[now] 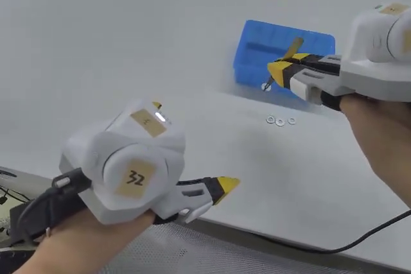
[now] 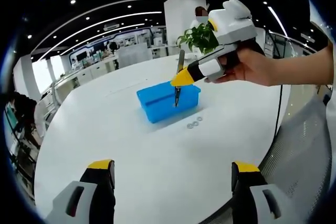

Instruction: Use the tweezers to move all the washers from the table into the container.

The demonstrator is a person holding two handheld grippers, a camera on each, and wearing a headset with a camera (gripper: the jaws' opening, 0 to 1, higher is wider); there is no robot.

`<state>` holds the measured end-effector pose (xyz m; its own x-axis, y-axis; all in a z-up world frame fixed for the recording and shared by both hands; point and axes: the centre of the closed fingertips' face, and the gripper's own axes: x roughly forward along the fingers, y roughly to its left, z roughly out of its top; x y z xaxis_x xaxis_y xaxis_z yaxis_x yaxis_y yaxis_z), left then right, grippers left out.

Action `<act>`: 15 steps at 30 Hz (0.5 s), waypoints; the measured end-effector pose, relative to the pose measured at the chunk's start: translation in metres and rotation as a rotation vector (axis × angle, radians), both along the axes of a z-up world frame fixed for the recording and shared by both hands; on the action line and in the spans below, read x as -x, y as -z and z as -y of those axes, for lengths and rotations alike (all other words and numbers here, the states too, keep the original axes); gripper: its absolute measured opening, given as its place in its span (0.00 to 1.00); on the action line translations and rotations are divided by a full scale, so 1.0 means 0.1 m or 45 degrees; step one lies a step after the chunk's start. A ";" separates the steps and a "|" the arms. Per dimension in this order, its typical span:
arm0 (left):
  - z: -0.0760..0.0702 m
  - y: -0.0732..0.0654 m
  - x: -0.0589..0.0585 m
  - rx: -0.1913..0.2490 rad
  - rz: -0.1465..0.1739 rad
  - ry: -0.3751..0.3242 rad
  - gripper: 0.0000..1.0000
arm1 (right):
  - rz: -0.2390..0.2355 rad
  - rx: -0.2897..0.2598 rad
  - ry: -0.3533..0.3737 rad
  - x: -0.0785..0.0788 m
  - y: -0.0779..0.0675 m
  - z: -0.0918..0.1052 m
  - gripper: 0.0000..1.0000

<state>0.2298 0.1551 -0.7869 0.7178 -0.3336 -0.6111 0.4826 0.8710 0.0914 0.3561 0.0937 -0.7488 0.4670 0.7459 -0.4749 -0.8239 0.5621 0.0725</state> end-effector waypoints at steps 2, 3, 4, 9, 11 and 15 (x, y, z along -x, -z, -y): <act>0.01 0.00 0.00 0.002 0.003 0.005 0.94 | 0.014 -0.009 0.012 -0.05 -0.06 0.01 0.03; 0.02 0.00 0.01 0.003 -0.001 0.010 0.94 | 0.020 -0.015 0.021 -0.09 -0.08 0.01 0.03; 0.02 0.00 0.01 0.005 -0.001 0.013 0.94 | 0.023 -0.016 0.028 -0.12 -0.09 0.02 0.03; 0.08 -0.05 0.02 0.023 0.020 0.041 0.95 | 0.053 -0.026 0.059 -0.32 -0.15 0.04 0.03; 0.09 -0.06 0.03 0.033 0.023 0.047 0.95 | 0.061 -0.021 0.066 -0.38 -0.16 0.04 0.03; 0.12 -0.12 0.03 0.048 0.049 0.064 0.96 | 0.065 -0.016 0.077 -0.49 -0.15 0.03 0.03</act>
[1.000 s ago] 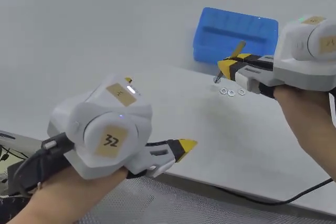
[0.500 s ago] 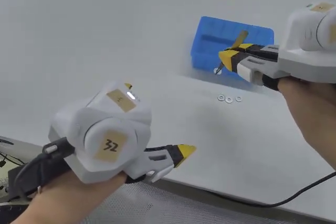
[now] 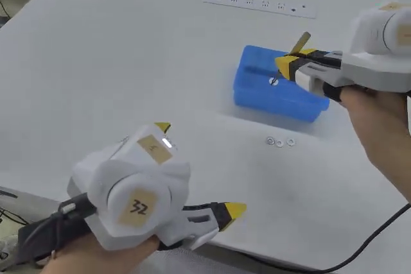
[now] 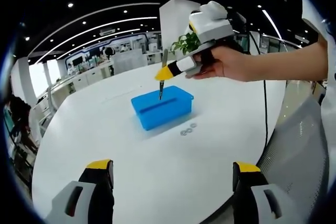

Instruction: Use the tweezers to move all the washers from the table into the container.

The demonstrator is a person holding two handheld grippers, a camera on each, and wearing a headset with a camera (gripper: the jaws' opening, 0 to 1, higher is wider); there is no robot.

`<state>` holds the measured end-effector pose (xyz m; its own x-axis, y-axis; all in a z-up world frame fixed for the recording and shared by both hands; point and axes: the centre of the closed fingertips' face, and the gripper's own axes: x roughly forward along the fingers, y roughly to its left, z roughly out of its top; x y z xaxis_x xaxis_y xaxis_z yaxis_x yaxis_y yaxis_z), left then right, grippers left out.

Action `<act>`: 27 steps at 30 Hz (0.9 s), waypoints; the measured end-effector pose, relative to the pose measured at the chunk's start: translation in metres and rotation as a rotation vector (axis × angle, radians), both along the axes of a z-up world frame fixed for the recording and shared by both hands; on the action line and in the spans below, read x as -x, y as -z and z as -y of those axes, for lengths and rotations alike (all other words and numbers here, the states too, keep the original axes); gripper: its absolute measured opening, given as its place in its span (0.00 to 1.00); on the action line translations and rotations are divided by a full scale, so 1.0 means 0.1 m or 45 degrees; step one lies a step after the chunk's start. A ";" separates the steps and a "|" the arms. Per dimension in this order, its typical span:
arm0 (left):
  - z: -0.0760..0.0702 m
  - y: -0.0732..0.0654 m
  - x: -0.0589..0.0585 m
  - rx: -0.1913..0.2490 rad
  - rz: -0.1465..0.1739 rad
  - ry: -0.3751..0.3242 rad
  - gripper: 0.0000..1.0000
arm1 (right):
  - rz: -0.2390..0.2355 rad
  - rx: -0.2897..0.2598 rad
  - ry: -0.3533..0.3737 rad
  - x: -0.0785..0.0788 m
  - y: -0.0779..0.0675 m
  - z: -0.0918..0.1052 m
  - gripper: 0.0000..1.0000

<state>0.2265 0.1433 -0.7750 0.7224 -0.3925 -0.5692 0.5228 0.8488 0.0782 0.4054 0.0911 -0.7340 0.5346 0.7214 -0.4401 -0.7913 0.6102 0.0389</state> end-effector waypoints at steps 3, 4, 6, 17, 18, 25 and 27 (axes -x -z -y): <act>0.02 0.01 0.02 -0.003 -0.013 0.020 0.96 | -0.010 0.000 0.007 -0.07 0.05 -0.03 0.03; 0.03 0.00 0.02 -0.003 -0.010 0.024 0.96 | -0.012 0.010 0.004 -0.08 0.07 -0.04 0.03; 0.04 -0.02 0.03 -0.001 -0.007 0.029 0.97 | -0.015 0.039 0.000 -0.11 0.13 -0.03 0.03; 0.00 -0.11 0.01 0.013 0.034 -0.010 0.99 | -0.064 0.093 -0.021 -0.20 0.41 -0.12 0.04; 0.00 -0.10 0.01 0.011 0.033 -0.011 0.99 | -0.066 0.105 -0.021 -0.22 0.46 -0.12 0.04; 0.02 -0.09 0.02 0.011 0.051 -0.011 0.98 | -0.102 0.102 -0.015 -0.25 0.54 -0.15 0.04; 0.01 -0.07 0.01 0.005 0.053 -0.016 0.98 | -0.108 0.105 -0.014 -0.27 0.57 -0.15 0.04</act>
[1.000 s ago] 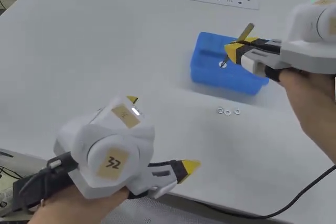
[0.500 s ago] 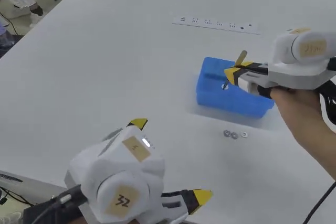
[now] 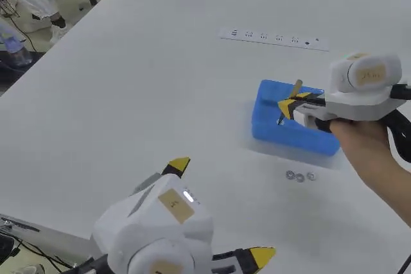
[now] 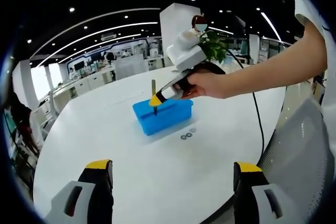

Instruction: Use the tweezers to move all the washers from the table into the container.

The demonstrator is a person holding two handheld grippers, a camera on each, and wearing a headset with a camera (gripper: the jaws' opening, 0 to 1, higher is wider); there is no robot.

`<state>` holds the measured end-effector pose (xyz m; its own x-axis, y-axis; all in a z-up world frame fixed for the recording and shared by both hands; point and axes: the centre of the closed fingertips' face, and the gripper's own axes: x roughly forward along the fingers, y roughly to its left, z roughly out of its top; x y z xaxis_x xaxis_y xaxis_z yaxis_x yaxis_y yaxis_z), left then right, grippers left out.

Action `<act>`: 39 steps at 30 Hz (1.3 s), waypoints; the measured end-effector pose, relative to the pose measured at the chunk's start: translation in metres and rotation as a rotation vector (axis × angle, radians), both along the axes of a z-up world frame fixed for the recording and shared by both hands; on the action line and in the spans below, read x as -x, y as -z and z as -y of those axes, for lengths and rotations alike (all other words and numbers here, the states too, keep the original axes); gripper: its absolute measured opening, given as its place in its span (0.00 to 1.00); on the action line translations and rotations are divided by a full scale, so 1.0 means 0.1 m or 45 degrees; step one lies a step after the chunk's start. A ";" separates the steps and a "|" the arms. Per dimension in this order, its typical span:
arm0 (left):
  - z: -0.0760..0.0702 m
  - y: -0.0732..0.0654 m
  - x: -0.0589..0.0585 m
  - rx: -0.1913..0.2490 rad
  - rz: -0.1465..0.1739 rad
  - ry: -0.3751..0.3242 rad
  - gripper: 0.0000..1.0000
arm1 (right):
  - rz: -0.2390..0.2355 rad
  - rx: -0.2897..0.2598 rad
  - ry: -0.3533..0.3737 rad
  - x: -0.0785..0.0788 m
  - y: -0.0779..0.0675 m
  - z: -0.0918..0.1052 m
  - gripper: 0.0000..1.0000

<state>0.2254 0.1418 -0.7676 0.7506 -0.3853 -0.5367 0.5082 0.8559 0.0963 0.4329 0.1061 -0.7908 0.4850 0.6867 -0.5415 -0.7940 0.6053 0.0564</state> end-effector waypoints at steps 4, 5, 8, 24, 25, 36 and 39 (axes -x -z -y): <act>-0.03 -0.03 -0.02 -0.014 0.043 -0.013 0.98 | -0.018 0.017 -0.004 0.01 0.09 -0.01 0.04; -0.03 -0.04 -0.03 -0.013 0.046 -0.013 0.98 | -0.025 0.017 -0.005 0.03 0.12 -0.02 0.04; -0.04 -0.01 -0.02 -0.033 0.033 -0.010 0.97 | -0.042 0.017 -0.002 0.04 0.16 -0.01 0.04; -0.10 0.04 -0.02 -0.069 0.021 -0.039 0.96 | -0.056 -0.026 0.007 0.06 0.15 0.01 0.04; -0.10 0.04 -0.02 -0.071 0.020 -0.038 0.96 | -0.055 -0.016 0.007 0.04 0.15 0.02 0.04; -0.09 0.05 -0.01 -0.078 0.020 -0.024 0.96 | 0.017 -0.098 0.037 0.16 -0.24 0.19 0.04; -0.08 0.06 -0.01 -0.084 0.015 -0.016 0.96 | 0.034 -0.141 0.049 0.22 -0.38 0.23 0.04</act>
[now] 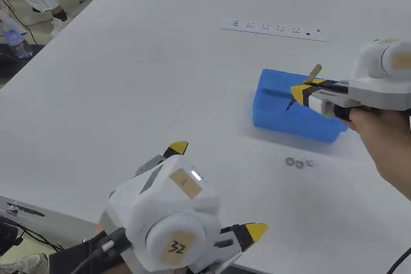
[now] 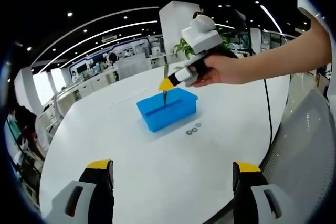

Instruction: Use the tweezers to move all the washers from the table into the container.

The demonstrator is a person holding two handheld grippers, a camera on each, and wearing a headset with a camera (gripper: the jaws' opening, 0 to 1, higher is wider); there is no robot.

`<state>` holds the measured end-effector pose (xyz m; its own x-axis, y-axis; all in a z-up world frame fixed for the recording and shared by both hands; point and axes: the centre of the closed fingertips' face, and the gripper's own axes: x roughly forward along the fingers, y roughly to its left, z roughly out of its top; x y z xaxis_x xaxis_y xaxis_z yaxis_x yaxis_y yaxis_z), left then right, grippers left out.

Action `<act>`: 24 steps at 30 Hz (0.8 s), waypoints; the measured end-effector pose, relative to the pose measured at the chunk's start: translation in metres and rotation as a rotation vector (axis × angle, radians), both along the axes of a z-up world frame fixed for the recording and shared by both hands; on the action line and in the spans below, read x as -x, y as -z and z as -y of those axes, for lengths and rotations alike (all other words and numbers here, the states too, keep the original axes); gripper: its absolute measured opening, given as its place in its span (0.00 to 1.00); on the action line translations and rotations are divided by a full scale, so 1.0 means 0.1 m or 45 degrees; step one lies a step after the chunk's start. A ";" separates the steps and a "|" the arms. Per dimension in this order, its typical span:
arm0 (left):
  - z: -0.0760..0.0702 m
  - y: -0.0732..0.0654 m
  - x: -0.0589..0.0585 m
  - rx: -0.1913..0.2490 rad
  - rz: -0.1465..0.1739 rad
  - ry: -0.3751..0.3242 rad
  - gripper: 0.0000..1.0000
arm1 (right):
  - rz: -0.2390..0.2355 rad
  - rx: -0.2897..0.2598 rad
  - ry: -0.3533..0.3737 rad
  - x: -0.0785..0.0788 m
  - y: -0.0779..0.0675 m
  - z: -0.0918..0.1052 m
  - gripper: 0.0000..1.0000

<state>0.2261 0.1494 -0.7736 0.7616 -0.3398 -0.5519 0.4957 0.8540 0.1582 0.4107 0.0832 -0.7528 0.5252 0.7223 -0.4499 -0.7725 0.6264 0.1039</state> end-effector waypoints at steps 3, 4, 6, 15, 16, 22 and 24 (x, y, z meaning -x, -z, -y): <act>0.04 -0.02 0.01 0.021 0.011 0.018 0.97 | 0.022 -0.035 0.007 0.09 -0.13 0.05 0.04; 0.05 -0.03 0.01 0.027 0.017 0.020 0.97 | 0.026 -0.043 0.008 0.12 -0.16 0.05 0.04; 0.05 -0.03 0.01 0.028 0.012 0.023 0.98 | 0.023 -0.065 0.009 0.19 -0.21 0.06 0.04; 0.06 -0.06 0.01 0.061 0.024 0.017 0.99 | -0.027 -0.062 -0.028 0.56 -0.08 0.05 0.04; 0.06 -0.06 0.01 0.064 0.027 0.018 0.99 | -0.038 -0.050 -0.033 0.60 -0.04 0.05 0.04; 0.07 -0.07 0.01 0.060 0.029 0.019 0.99 | -0.079 0.058 -0.070 0.79 0.29 0.06 0.04; 0.06 -0.06 0.01 0.054 0.026 0.020 0.98 | -0.084 0.080 -0.075 0.80 0.35 0.07 0.04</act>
<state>0.2249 0.1430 -0.7678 0.7669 -0.3745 -0.5212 0.5061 0.8523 0.1323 0.3303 0.0764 -0.7876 0.4502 0.7207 -0.5272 -0.8013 0.5866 0.1176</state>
